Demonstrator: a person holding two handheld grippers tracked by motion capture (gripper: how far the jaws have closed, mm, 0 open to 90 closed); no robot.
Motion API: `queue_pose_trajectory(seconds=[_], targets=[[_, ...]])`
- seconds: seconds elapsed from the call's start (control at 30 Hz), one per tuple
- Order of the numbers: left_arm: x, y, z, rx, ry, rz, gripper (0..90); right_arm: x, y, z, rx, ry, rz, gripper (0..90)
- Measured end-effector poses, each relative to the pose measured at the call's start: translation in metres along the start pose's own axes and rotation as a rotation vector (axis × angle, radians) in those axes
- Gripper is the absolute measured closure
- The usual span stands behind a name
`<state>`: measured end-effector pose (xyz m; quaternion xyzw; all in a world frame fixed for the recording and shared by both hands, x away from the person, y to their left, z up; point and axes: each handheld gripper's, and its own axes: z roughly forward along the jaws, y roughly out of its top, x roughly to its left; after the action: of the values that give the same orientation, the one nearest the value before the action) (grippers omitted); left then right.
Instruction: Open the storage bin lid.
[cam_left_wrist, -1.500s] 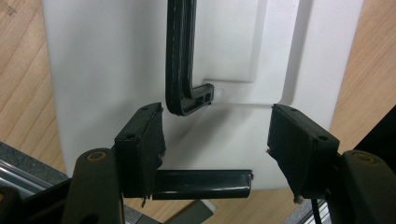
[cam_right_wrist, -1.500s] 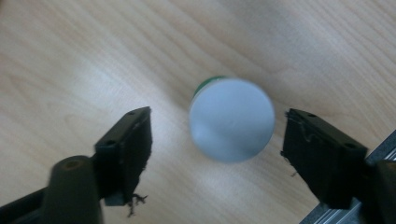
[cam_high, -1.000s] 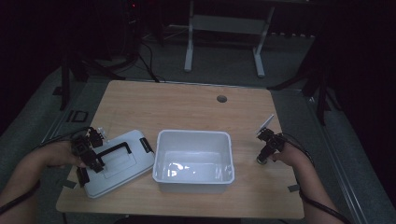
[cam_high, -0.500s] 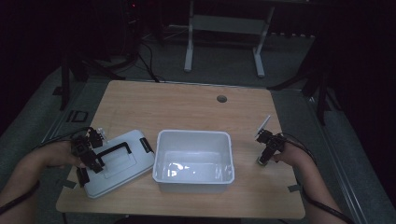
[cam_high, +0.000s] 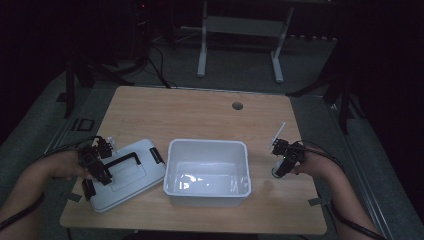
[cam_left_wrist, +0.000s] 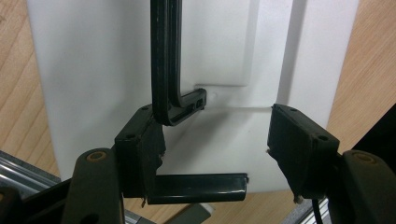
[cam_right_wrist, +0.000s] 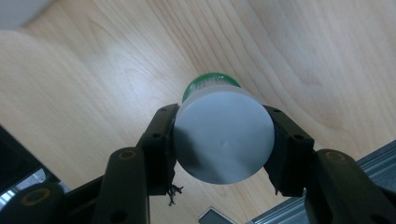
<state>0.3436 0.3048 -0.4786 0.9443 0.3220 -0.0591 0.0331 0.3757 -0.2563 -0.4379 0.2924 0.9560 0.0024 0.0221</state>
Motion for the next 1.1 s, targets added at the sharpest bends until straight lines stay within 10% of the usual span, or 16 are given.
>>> queue_pose_trajectory(seconds=[1.1], targets=[[-0.005,0.000,-0.003,0.015,0.017,0.010,35.7,0.073,0.035,-0.105,-0.051,-0.060,-0.272,49.9]])
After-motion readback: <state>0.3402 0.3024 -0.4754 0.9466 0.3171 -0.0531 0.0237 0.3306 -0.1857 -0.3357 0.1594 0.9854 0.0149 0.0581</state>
